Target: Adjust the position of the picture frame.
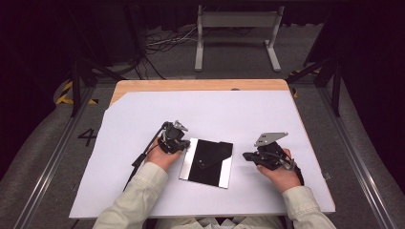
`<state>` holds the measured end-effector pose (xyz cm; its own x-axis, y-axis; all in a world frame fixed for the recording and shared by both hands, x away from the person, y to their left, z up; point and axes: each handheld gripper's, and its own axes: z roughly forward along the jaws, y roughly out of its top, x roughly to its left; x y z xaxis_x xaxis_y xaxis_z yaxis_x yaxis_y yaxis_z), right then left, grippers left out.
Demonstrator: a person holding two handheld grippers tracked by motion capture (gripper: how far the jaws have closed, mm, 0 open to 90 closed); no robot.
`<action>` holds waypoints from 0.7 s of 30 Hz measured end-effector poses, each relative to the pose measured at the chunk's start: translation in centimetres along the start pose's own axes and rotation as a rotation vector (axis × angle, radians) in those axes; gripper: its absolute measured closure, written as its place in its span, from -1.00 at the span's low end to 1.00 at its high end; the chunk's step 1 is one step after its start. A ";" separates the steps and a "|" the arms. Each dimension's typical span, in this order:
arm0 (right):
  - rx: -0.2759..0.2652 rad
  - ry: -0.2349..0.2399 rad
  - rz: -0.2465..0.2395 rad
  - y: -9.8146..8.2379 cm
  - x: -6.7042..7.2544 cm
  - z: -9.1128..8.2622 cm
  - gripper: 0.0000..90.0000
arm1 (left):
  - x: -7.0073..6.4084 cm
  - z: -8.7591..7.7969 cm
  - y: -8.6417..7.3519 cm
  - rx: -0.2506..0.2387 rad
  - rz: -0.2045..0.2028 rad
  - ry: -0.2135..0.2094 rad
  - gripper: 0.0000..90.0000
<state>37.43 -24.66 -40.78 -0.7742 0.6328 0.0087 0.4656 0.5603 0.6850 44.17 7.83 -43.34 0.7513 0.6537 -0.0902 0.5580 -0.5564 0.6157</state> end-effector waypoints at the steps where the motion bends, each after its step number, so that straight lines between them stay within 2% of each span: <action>1: 0.002 0.001 -0.001 0.0 0.0 0.0 1.00 | -0.2 0.1 0.1 -0.001 0.007 -0.013 1.00; 5: 0.011 0.013 -0.013 0.0 0.2 0.0 1.00 | -1.0 0.6 0.4 -0.028 0.022 -0.061 1.00; 6: 0.014 0.023 -0.020 0.0 0.3 -0.1 1.00 | -0.9 0.6 0.4 -0.032 0.018 -0.099 1.00; 7: 0.016 0.034 -0.029 0.0 0.3 -0.1 1.00 | -0.9 0.7 0.4 -0.038 0.007 -0.154 1.00; 8: 0.016 0.046 -0.044 0.1 0.4 -0.2 1.00 | -1.2 0.8 0.4 -0.033 0.016 -0.135 1.00; 10: 0.028 0.081 -0.084 0.1 0.8 -0.3 1.00 | -1.6 0.4 0.5 -0.029 0.059 -0.061 1.00; 11: 0.028 0.081 -0.084 0.1 0.8 -0.3 1.00 | -1.6 0.4 0.5 -0.029 0.059 -0.061 1.00; 13: 0.048 0.119 -0.124 0.1 1.2 -0.3 1.00 | -1.5 -0.1 0.5 -0.042 0.060 -0.052 1.00; 16: 0.082 0.188 -0.188 -0.1 1.6 0.0 1.00 | -1.2 -1.0 0.3 -0.052 0.057 -0.027 1.00; 18: 0.110 0.250 -0.236 -0.2 2.1 0.2 1.00 | -0.8 -1.5 0.2 -0.061 0.051 -0.020 1.00; 21: 0.153 0.305 -0.294 -0.3 2.8 0.7 1.00 | -0.4 -2.2 0.0 -0.077 0.034 -0.018 1.00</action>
<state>35.44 -22.66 -41.44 -0.9635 0.2610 0.0597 0.2470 0.7801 0.5748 43.08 8.68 -41.59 0.7761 0.6254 -0.0815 0.5035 -0.5366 0.6772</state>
